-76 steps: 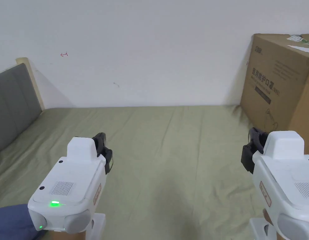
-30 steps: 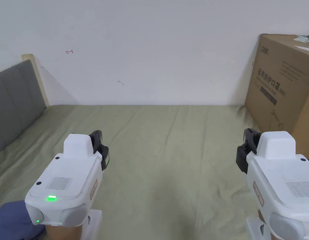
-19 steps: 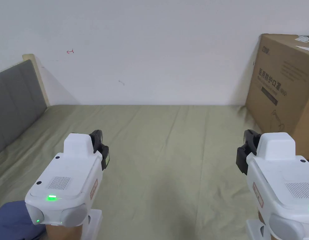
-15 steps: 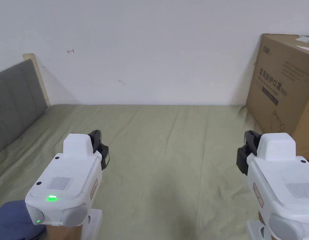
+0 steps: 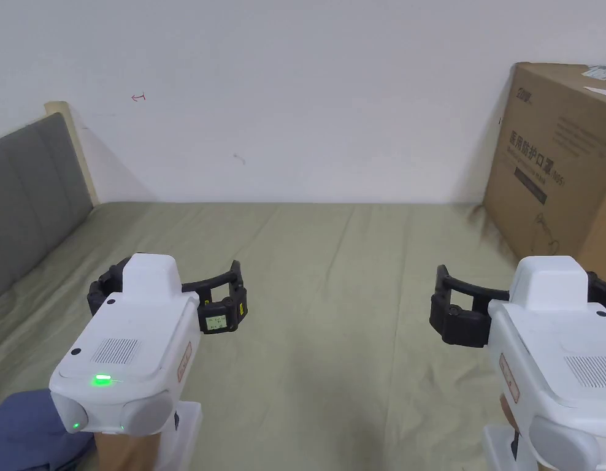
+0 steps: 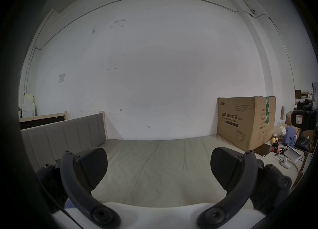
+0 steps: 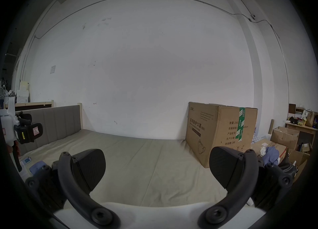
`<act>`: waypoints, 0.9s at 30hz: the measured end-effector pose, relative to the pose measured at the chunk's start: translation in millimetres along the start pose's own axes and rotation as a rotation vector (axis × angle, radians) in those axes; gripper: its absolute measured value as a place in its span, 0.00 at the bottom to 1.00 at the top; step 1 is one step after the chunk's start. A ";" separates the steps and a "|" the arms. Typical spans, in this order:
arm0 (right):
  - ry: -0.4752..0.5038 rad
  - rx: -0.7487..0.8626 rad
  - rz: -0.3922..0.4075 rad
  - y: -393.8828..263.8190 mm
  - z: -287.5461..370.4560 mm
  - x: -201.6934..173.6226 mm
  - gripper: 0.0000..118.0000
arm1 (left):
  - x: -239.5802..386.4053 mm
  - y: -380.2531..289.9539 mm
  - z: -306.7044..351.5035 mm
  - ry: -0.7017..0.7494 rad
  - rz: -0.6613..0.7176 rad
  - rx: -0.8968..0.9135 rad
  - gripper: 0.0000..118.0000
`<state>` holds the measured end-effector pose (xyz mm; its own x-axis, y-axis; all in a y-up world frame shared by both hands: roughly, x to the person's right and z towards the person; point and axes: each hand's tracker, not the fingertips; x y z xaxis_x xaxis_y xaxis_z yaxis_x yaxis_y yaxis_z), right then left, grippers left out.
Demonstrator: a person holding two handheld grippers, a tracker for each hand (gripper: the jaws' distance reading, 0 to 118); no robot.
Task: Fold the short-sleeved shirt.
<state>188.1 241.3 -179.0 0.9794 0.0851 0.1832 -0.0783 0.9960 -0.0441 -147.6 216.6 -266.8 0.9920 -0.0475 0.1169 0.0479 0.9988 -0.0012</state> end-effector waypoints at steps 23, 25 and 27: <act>0.008 0.008 0.002 1.3 4.8 -2.2 1.00 | 0.4 -1.3 4.0 0.011 0.000 0.015 1.00; 0.005 0.008 0.004 1.3 5.2 -2.0 1.00 | 0.4 -1.7 3.6 0.014 -0.003 0.014 1.00; 0.003 0.010 0.001 1.6 5.8 -2.2 1.00 | 0.2 -1.4 3.9 0.015 -0.005 0.016 1.00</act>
<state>184.7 242.8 -173.8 0.9799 0.0863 0.1797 -0.0813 0.9961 -0.0348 -147.9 215.1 -262.8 0.9934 -0.0529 0.1019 0.0516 0.9985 0.0156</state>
